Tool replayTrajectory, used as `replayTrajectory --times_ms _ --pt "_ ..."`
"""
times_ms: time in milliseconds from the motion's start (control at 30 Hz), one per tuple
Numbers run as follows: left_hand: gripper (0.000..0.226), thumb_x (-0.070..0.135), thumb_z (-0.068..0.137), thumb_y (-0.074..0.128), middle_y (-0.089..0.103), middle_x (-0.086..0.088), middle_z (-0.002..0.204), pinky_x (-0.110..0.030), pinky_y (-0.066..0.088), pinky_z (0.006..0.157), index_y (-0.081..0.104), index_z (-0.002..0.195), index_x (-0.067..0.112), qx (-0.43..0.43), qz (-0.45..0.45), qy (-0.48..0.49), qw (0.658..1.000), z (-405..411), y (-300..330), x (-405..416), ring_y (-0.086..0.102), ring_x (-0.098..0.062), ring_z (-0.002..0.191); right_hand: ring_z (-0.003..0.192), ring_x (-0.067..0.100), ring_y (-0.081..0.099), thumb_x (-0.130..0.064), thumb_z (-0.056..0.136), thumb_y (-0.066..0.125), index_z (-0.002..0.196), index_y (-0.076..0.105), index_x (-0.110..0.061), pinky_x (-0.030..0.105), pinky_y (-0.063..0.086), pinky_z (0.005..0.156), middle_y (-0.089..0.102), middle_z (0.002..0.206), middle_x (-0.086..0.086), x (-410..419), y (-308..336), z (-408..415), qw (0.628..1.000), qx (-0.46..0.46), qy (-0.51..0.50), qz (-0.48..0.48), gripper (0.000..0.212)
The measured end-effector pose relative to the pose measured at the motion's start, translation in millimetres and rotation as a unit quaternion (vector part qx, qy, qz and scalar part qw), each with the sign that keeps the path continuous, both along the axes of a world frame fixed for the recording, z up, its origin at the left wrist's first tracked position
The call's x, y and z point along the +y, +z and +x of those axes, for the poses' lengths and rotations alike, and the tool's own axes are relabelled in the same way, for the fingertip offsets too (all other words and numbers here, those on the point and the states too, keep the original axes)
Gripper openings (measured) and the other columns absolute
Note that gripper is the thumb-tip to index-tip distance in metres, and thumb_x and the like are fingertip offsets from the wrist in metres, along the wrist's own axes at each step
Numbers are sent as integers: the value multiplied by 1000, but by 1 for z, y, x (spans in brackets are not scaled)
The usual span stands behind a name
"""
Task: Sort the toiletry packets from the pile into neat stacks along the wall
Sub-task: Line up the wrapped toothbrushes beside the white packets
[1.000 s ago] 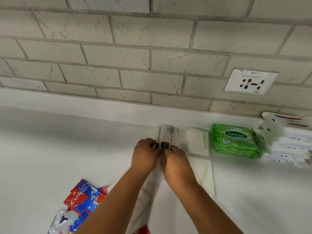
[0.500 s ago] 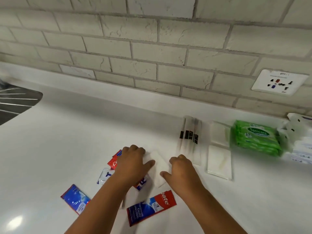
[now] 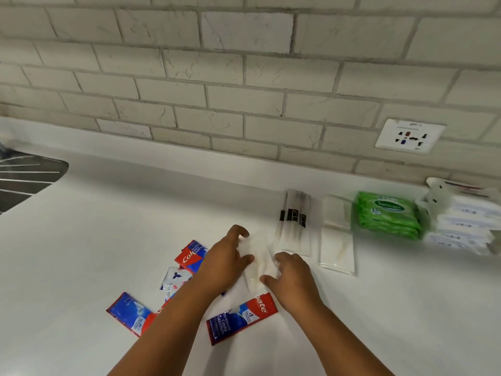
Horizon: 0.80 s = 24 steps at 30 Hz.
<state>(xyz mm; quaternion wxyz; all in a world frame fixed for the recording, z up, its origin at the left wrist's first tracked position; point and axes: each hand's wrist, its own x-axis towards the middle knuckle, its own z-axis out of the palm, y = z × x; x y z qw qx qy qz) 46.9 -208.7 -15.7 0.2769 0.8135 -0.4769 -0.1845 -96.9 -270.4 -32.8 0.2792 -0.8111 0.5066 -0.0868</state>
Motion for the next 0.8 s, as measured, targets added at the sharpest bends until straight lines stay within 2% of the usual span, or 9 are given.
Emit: replayTrajectory --times_ms 100,233,333,433,533,633,700,800 --pt "37 22 91 62 54 6 110 -12 46 66 42 119 35 121 -47 -20 991 -9 13 -8 58 -6 81 103 14 58 -43 86 64 125 54 -22 22 47 87 59 117 -2 -7 4 -17 993 -103 -49 36 45" --pt "42 19 88 67 63 1 100 -19 52 72 46 120 37 212 -85 -29 973 -15 22 -18 64 -13 87 85 13 61 -25 88 66 93 63 -21 21 47 75 64 87 -6 -15 14 -38 955 -254 -113 101 8" --pt "43 16 84 72 65 -10 95 -31 57 80 51 118 32 333 -120 -2 935 -34 24 -32 67 -22 90 79 14 63 -20 86 68 84 65 -20 24 50 73 67 82 -2 -25 20 -61 929 -312 -152 131 4" --pt "37 15 84 72 66 -10 98 -36 57 84 52 115 19 427 -120 17 896 -62 18 -50 67 -25 95 76 15 62 -17 86 68 84 67 -16 26 49 72 69 83 3 -38 22 -85 905 -354 -192 138 3" --pt "24 14 88 67 66 -14 104 -39 56 84 56 109 14 425 -102 18 899 -88 9 -70 66 -25 95 73 14 60 -17 85 69 83 67 -16 25 48 70 68 82 4 -55 18 -105 892 -369 -218 141 3" --pt "13 8 88 63 59 -7 86 -28 50 69 59 100 11 395 -107 22 912 -105 4 -88 57 -16 74 68 14 57 -17 85 70 84 68 -14 26 46 67 66 76 3 -71 12 -117 880 -381 -241 152 4" --pt "14 8 87 64 57 -1 83 -25 46 67 61 99 15 375 -114 31 920 -113 2 -101 53 -13 69 66 14 57 -15 84 70 85 68 -13 28 47 66 66 75 4 -81 7 -123 876 -382 -251 153 4" --pt "19 11 83 68 63 -5 79 -32 50 71 62 100 18 320 -108 61 939 -120 -2 -118 59 -17 69 63 17 60 -14 82 72 83 67 -12 34 51 70 67 72 6 -95 1 -126 884 -372 -253 126 5"
